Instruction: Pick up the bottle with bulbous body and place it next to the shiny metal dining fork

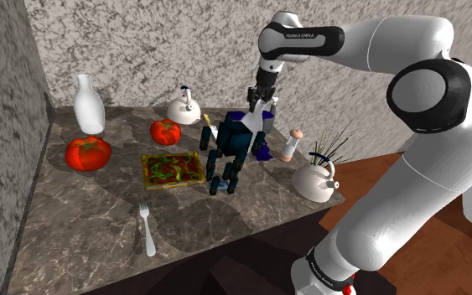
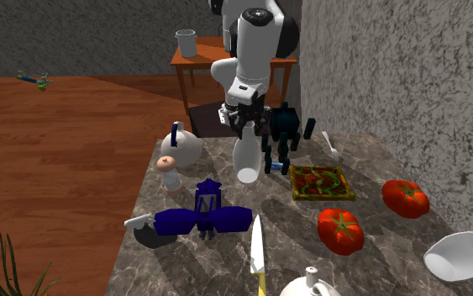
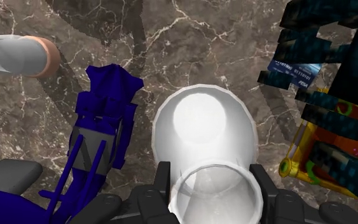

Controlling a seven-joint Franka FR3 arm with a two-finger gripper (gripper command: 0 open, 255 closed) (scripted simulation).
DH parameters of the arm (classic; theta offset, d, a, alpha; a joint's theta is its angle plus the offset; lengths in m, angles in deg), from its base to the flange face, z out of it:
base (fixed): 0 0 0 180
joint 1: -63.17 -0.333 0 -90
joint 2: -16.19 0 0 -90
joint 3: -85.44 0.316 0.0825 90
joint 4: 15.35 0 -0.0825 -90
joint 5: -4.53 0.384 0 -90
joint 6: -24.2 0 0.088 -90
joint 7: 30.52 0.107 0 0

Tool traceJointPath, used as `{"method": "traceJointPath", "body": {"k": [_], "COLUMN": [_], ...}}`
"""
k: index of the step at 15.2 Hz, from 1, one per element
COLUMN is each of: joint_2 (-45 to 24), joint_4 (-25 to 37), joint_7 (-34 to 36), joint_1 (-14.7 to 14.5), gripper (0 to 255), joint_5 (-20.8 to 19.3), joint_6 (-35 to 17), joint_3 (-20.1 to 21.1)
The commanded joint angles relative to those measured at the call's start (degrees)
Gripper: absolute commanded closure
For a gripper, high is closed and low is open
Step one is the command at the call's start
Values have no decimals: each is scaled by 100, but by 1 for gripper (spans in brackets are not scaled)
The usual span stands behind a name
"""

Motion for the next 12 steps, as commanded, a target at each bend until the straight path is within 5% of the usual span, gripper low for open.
{"method": "traceJointPath", "body": {"k": [1, 12], "joint_2": [2, -30], "joint_4": [158, 1044], "joint_7": [-10, -24], "joint_1": [4, 6], "gripper": [255, 255], "joint_5": [0, 9], "joint_6": [159, 1014], "joint_3": [-4, -6]}}
